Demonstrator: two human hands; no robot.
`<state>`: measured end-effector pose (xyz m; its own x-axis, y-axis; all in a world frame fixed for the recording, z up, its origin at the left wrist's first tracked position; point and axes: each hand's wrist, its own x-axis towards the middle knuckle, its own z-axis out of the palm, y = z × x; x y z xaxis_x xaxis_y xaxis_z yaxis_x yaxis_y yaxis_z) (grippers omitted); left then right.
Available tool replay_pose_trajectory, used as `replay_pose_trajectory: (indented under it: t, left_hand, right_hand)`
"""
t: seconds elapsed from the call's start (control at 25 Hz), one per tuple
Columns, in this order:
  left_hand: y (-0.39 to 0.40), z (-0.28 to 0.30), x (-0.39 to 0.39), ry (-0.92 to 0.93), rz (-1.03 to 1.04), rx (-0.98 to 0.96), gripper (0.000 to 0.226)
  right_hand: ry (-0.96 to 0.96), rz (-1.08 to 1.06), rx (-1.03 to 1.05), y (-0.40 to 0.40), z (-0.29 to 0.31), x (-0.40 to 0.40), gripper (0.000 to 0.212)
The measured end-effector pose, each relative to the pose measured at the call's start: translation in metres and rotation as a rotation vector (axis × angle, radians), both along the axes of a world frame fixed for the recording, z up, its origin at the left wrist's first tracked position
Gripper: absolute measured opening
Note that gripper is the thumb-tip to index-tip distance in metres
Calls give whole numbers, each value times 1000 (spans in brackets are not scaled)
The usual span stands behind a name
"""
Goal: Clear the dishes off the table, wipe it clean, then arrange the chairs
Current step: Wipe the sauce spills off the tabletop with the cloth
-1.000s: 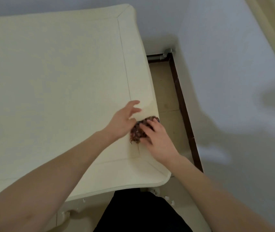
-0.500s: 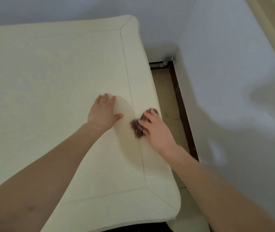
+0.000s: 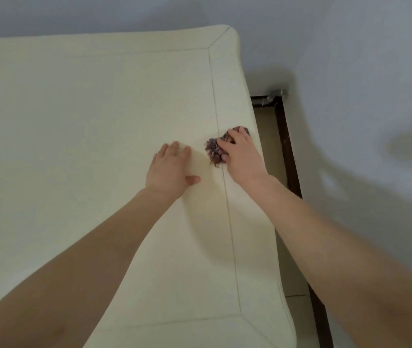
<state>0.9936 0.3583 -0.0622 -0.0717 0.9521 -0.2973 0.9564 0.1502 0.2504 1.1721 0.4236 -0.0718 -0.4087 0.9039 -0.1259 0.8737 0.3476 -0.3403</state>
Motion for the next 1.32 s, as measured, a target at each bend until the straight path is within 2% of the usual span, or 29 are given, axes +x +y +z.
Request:
replay_pose_trajectory:
  t: [0.08, 0.2, 0.28, 0.44, 0.52, 0.64, 0.72, 0.8, 0.92, 1.16, 1.24, 1.32]
  left_hand:
    - [0, -1, -1, 1, -6, 13, 82]
    - [1, 0, -1, -7, -5, 14, 81]
    - [2, 1, 0, -2, -2, 17, 81]
    - [1, 3, 3, -21, 26, 12, 81]
    - [2, 4, 5, -33, 43, 1, 80]
    - [4, 3, 6, -2, 30, 7, 80]
    - [6, 6, 8, 33, 22, 1, 78]
    - [7, 11, 9, 58, 31, -18, 75]
    - [12, 17, 8, 106, 8, -9, 73]
    - [60, 22, -14, -78, 37, 77, 43]
    - [86, 23, -23, -77, 52, 93, 46]
    - [109, 23, -30, -64, 52, 81, 54]
  right_hand:
    - [61, 95, 78, -47, -1, 18, 34]
    - [89, 131, -17, -118, 4, 50, 35]
    - [74, 107, -21, -102, -2, 49, 38]
    - [80, -16, -4, 0, -5, 3, 39]
    - [79, -48, -17, 12, -4, -1, 38]
    - [132, -22, 52, -57, -6, 37, 34]
    - [155, -25, 0, -116, -4, 64, 34]
    - [147, -40, -60, -135, -4, 74, 38]
    - [71, -47, 12, -77, -1, 54, 46]
    - [-36, -120, 17, 95, -8, 3, 42]
    - [-69, -81, 93, 90, -6, -2, 37]
    - [-71, 60, 135, 39, -1, 1, 36]
